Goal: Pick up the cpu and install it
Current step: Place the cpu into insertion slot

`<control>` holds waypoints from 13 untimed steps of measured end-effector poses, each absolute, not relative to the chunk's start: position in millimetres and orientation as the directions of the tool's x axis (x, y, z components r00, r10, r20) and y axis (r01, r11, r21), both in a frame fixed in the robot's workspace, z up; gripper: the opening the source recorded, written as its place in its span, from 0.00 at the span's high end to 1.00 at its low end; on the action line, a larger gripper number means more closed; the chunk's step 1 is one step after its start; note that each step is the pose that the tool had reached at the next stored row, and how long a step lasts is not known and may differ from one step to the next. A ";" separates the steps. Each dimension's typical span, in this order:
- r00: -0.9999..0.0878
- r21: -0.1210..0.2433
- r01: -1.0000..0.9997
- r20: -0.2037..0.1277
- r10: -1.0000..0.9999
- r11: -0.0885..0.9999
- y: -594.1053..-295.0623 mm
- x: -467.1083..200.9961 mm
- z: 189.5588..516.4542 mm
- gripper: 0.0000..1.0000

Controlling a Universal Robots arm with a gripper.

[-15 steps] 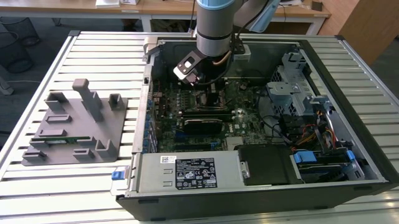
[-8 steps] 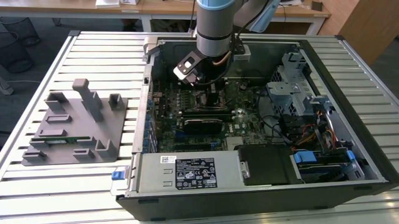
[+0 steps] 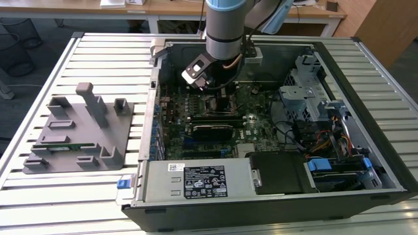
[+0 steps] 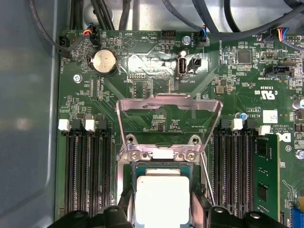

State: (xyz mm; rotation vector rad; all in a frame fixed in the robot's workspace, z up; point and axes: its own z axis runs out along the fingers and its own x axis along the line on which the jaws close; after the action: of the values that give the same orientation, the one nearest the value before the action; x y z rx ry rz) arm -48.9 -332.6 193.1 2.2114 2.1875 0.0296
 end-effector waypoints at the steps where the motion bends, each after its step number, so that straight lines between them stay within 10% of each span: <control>1: 0.011 0.035 0.999 -0.008 1.000 -0.011 -332.6 -48.9 193.3 0.40; 13: 0.011 0.035 0.999 -0.006 1.000 -0.011 -332.3 -48.9 202.6 0.48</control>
State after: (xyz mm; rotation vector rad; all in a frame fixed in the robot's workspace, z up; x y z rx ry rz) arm -48.9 -332.3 202.6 2.2130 2.1881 0.0320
